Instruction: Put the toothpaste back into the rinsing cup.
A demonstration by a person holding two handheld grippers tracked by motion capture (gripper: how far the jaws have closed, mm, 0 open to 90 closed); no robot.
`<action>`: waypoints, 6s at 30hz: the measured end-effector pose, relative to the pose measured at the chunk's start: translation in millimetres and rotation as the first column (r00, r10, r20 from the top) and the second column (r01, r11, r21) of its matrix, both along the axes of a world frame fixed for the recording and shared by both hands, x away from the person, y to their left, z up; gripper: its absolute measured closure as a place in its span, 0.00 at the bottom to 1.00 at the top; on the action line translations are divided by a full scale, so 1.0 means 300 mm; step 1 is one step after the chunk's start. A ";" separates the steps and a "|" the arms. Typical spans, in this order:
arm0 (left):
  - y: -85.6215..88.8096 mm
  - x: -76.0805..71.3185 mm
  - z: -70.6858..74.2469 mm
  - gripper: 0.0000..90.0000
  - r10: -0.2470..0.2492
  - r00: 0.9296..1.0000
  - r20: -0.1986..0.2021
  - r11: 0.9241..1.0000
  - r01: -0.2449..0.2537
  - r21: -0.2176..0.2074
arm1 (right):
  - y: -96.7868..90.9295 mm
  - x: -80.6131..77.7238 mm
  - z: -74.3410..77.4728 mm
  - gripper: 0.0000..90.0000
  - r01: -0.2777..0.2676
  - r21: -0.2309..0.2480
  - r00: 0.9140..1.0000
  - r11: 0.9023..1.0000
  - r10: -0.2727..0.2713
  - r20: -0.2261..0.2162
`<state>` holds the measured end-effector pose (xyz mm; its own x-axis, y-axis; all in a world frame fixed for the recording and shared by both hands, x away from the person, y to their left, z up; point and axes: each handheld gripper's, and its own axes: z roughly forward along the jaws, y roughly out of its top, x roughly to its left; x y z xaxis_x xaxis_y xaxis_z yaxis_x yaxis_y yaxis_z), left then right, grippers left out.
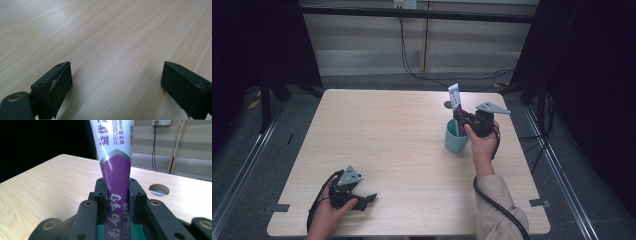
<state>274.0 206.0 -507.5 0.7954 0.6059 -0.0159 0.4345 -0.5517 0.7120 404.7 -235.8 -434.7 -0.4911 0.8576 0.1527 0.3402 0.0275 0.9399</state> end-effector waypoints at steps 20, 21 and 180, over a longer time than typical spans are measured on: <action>0.000 0.000 0.000 0.11 -0.002 1.000 -0.001 1.000 0.002 -0.001 | -0.007 -0.010 -0.043 0.80 0.009 -0.020 0.999 1.000 -0.010 -0.042; 0.000 0.000 -0.001 0.11 -0.002 1.000 -0.001 1.000 0.002 -0.003 | -0.007 -0.011 -0.042 0.80 0.010 -0.024 0.999 1.000 -0.011 -0.040; -0.001 0.000 -0.001 0.11 0.001 1.000 0.001 1.000 -0.001 -0.008 | -0.120 -0.348 -0.054 0.18 -0.144 -0.179 0.968 0.973 0.102 -0.227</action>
